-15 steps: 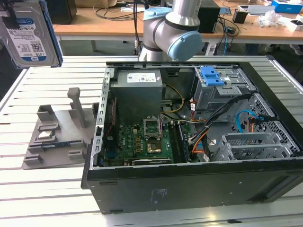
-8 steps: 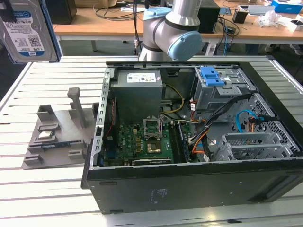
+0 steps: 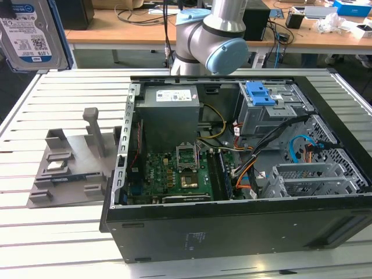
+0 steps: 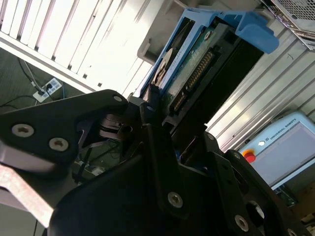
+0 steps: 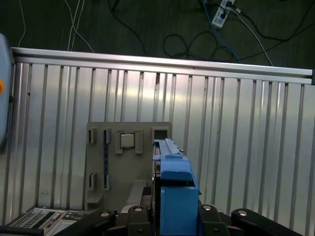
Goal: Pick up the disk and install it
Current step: 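Pick up the disk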
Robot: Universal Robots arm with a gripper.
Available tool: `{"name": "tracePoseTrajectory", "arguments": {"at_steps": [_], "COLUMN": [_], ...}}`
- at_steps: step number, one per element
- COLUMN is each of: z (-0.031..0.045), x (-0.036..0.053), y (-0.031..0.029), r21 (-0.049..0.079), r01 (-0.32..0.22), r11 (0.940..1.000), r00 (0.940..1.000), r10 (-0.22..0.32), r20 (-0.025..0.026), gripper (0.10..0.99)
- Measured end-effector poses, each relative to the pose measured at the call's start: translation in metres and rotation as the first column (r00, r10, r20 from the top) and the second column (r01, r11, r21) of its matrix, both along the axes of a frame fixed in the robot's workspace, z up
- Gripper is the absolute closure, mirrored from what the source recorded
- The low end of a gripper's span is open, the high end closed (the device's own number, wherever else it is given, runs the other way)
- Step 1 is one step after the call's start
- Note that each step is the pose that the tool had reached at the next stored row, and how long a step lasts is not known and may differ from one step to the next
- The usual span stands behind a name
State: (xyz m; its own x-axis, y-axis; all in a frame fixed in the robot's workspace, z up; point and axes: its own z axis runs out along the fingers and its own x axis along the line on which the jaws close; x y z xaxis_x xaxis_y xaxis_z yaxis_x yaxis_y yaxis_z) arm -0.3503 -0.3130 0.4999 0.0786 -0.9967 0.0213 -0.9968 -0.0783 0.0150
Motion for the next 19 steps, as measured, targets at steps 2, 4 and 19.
{"name": "tracePoseTrajectory", "arguments": {"at_steps": [2,4,19], "z": [0.0044,0.0067,0.0280], "x": [0.0000,0.0000,0.0000], "y": [0.0000,0.0000,0.0001], "r21": [0.000,0.000,0.000], "r01": [0.000,0.000,0.000], "r11": [1.0000,1.0000,1.0000], "r00": [1.0000,1.0000,1.0000], "r10": [0.000,0.000,0.000], "r20": [0.0000,0.0001,0.0001], "gripper": [0.718,0.718,0.718]}}
